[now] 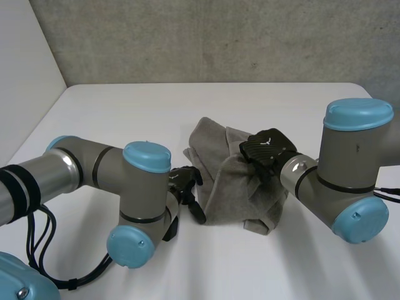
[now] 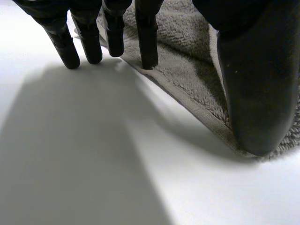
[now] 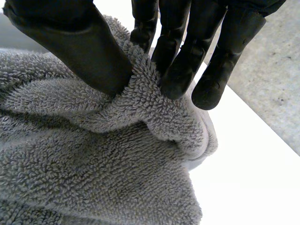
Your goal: Fold the towel.
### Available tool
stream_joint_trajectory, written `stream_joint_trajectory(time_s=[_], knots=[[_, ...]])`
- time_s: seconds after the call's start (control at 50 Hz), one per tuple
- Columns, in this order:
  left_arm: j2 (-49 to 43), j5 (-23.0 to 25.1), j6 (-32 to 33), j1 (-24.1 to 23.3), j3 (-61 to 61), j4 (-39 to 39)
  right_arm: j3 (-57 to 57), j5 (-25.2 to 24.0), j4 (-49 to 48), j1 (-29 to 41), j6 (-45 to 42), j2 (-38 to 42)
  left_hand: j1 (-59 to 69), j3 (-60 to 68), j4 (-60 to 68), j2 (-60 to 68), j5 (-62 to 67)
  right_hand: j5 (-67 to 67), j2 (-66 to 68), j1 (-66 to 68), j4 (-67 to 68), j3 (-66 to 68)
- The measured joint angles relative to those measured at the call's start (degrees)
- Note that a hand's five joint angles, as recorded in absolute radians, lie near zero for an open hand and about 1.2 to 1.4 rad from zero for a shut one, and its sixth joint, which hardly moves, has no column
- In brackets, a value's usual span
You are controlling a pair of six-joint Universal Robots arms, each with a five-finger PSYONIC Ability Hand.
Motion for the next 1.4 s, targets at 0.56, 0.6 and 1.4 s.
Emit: stream_joint_trajectory(time_s=[0.56, 0.6, 1.4], knots=[[0.6, 0.5, 0.0, -1.8, -0.1, -0.5, 0.3, 0.1, -1.2, -1.0, 0.5, -0.1, 10.1, 7.4, 12.0, 13.9, 16.7, -0.1, 0.0, 0.0, 0.0, 0.7], [1.6, 0.5, -0.1, -1.8, 0.0, -0.5, 0.3, 0.1, -1.2, -1.2, 0.7, -0.2, 14.0, 7.4, 14.7, 15.3, 17.1, -0.1, 0.0, 0.0, 0.0, 0.7], [2.3, 1.6, -0.9, -3.0, -1.0, -2.8, 0.4, -0.1, -1.3, -2.1, 3.6, 0.0, 46.2, 7.4, 28.7, 33.9, 56.6, -0.1, 0.0, 0.0, 0.3, 0.7]])
